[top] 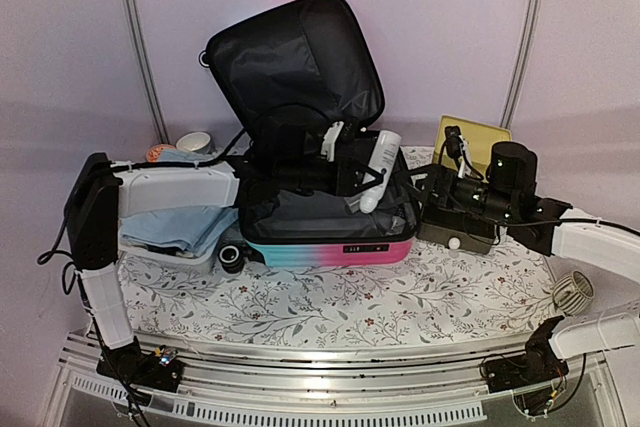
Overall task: Open, take out, and arrange the luggage
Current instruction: Pick up the makeup from the opened luggage, then pass from the left arm to the right
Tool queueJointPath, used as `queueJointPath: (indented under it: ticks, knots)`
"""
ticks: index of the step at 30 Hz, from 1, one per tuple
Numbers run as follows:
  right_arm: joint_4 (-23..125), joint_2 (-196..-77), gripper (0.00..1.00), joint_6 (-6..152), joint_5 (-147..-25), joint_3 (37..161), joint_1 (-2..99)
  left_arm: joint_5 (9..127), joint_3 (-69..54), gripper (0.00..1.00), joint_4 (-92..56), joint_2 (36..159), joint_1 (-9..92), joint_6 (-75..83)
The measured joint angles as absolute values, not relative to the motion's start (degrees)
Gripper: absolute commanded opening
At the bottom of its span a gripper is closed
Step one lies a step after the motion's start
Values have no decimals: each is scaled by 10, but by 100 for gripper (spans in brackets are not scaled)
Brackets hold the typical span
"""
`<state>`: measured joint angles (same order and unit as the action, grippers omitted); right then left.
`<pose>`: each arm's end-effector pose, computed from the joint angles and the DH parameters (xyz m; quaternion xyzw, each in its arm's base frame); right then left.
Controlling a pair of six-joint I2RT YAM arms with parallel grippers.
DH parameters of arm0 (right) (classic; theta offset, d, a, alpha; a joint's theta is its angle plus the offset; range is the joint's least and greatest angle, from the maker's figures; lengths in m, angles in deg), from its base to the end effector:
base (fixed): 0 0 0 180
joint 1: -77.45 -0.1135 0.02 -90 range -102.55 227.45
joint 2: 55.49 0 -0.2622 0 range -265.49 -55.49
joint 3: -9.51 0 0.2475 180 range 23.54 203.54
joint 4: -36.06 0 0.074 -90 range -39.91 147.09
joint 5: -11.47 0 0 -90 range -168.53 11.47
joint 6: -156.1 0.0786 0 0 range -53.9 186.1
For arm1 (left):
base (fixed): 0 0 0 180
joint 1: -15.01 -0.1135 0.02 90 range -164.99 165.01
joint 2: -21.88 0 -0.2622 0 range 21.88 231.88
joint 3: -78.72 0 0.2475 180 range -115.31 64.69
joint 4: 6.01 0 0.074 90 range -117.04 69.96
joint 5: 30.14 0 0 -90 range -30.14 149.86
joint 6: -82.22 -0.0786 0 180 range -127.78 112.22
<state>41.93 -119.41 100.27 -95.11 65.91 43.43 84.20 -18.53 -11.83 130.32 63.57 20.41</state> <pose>0.2323 0.1838 0.2820 -0.0884 0.7766 0.4375 0.4445 0.2967 -0.3850 0.2716 0.2624 0.7513 -0.4938 0.3506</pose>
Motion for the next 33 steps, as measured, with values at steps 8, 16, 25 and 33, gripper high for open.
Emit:
queueJointPath:
  ticks: [8, 16, 25, 33]
  knots:
    - [337, -1206, 80, 994, -976, 672, 432, 902, -172, 22, -65, 1303, 640, 215]
    - [316, -1237, 64, 1001, -986, 696, 432, 928, -171, 23, -41, 1303, 649, 213]
    - [317, -1243, 50, 1008, -979, 700, 433, 941, -171, 26, -26, 1304, 653, 201]
    - [313, -1244, 52, 1006, -976, 701, 433, 942, -170, 27, -29, 1305, 662, 184]
